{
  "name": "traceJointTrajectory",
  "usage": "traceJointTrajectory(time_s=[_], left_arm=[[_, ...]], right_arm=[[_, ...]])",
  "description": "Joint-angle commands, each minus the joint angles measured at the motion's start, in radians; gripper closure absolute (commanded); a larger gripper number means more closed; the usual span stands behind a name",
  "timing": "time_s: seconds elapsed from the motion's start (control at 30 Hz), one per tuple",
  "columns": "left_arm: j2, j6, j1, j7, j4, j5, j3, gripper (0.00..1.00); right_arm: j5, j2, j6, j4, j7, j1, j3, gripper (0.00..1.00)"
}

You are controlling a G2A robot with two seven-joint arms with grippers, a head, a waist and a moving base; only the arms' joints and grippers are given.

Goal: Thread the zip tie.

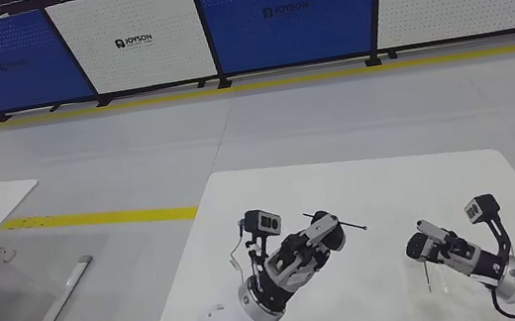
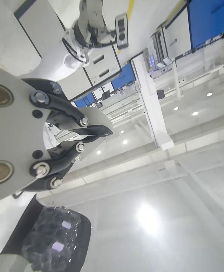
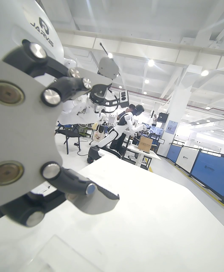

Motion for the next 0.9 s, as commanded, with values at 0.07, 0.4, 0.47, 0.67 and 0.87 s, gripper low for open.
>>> traceJointTrajectory(time_s=[0.07,0.4,0.47,0.67,0.87], left_arm=[[-0.003,0.014,-0.022,0.014,0.095,0.081,0.04,1.0],[-0.02,-0.019,-0.074,0.02,0.336,0.113,0.153,1.0],[-0.022,-0.026,-0.085,0.025,0.354,0.123,0.164,1.0],[-0.022,-0.026,-0.085,0.025,0.354,0.123,0.164,1.0],[-0.022,-0.026,-0.1,0.091,0.384,0.22,0.161,1.0]], right_arm=[[0.0,0.0,0.0,0.0,0.0,0.0,0.0,0.0],[0.0,0.0,0.0,0.0,0.0,0.0,0.0,0.0],[0.0,0.0,0.0,0.0,0.0,0.0,0.0,0.0],[0.0,0.0,0.0,0.0,0.0,0.0,0.0,0.0],[0.0,0.0,0.0,0.0,0.0,0.0,0.0,0.0]])
